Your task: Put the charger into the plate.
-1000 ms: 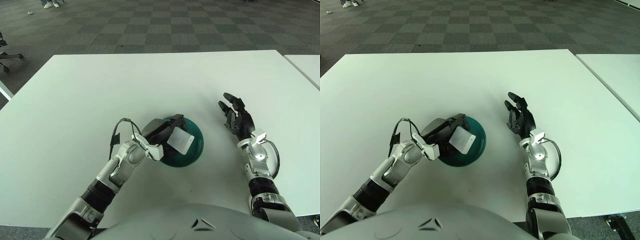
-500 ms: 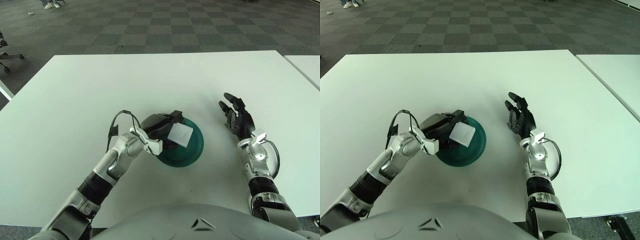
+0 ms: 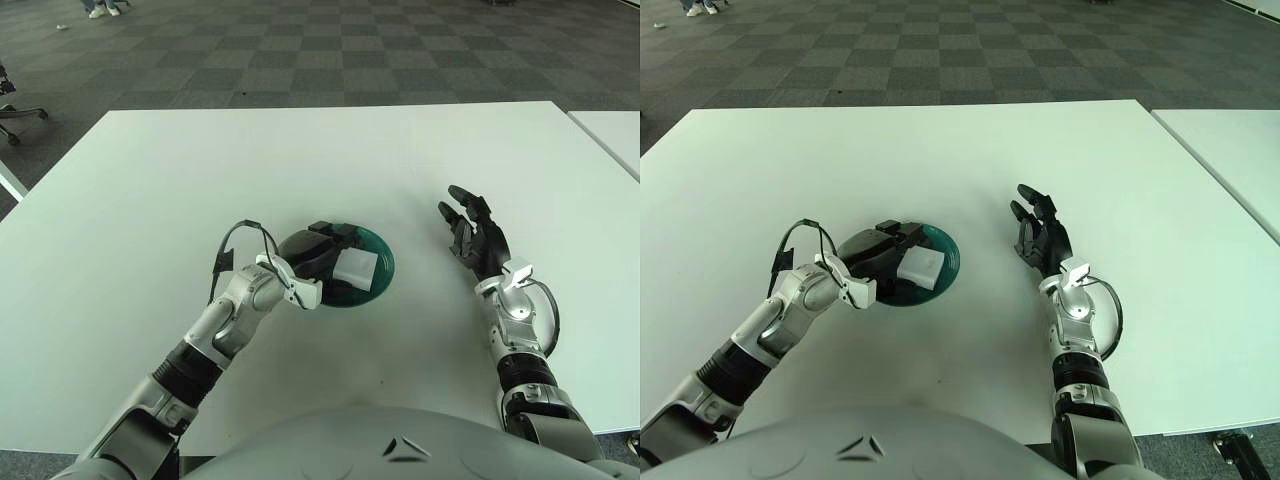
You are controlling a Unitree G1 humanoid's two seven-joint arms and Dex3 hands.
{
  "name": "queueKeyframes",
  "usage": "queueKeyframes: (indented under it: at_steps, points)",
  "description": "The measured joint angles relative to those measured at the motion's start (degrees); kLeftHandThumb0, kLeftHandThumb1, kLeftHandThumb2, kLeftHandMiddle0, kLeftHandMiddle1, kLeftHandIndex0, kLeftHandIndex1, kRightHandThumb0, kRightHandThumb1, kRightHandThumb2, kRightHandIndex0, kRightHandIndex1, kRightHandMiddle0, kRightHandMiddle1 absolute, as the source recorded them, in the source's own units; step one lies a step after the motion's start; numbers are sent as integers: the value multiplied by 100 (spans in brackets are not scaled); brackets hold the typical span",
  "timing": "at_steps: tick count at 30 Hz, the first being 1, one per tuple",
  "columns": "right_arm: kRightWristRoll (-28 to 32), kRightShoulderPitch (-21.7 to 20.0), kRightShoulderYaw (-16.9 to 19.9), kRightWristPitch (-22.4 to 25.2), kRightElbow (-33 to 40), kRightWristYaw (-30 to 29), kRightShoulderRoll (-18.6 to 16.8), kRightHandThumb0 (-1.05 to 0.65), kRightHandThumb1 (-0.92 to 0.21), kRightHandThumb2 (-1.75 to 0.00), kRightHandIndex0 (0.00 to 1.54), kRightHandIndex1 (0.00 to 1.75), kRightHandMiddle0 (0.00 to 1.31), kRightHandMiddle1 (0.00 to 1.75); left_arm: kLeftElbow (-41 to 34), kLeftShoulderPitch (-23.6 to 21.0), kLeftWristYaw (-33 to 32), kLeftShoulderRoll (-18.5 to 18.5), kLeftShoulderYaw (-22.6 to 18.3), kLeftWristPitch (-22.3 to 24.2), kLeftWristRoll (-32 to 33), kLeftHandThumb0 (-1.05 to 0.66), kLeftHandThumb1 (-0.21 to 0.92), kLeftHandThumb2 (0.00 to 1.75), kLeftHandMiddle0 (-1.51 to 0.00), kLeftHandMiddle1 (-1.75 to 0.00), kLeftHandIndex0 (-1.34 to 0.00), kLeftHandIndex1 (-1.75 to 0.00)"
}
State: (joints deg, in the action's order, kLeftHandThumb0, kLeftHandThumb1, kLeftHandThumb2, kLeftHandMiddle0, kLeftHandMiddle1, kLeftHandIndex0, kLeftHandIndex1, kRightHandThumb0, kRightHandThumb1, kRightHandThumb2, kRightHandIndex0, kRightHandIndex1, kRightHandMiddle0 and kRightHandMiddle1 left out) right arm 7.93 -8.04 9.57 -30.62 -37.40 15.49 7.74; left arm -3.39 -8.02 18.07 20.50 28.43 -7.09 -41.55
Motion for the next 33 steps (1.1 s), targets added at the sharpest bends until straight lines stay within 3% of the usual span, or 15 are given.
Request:
queueKeyframes:
  at_steps: [6, 10, 22, 29, 33]
  points:
    - [0, -15, -2, -10, -21, 2, -1, -89, -92, -82, 31, 1, 0, 61, -65, 3, 123, 37, -2, 96, 1, -91, 92, 62, -25, -20, 0, -77]
    - [0, -16, -3, -13, -26, 2, -1, -89, -92, -83, 31, 0, 0, 60, -102, 11, 160, 79, -18, 93, 32, -96, 92, 63, -19, -11, 0, -64]
    - [-14, -13, -24, -30, -30, -11, -1, -89, -92, -84, 29, 0, 0, 58, -603, 387, 114, 231, -493, 0, 594, -105, 92, 78, -11, -2, 0, -35]
    - [-24, -6, -48, -47, -29, -40, 12, -88, -92, -86, 27, 0, 0, 54, -816, 743, -268, -283, -1032, -111, 1702, -105, 92, 85, -9, 0, 0, -21]
    - [-27, -3, -73, -57, 9, -55, 16, -87, -92, -87, 27, 0, 0, 52, -711, 987, -614, -832, -1331, -468, 2553, -105, 92, 94, -13, -1, 0, -27]
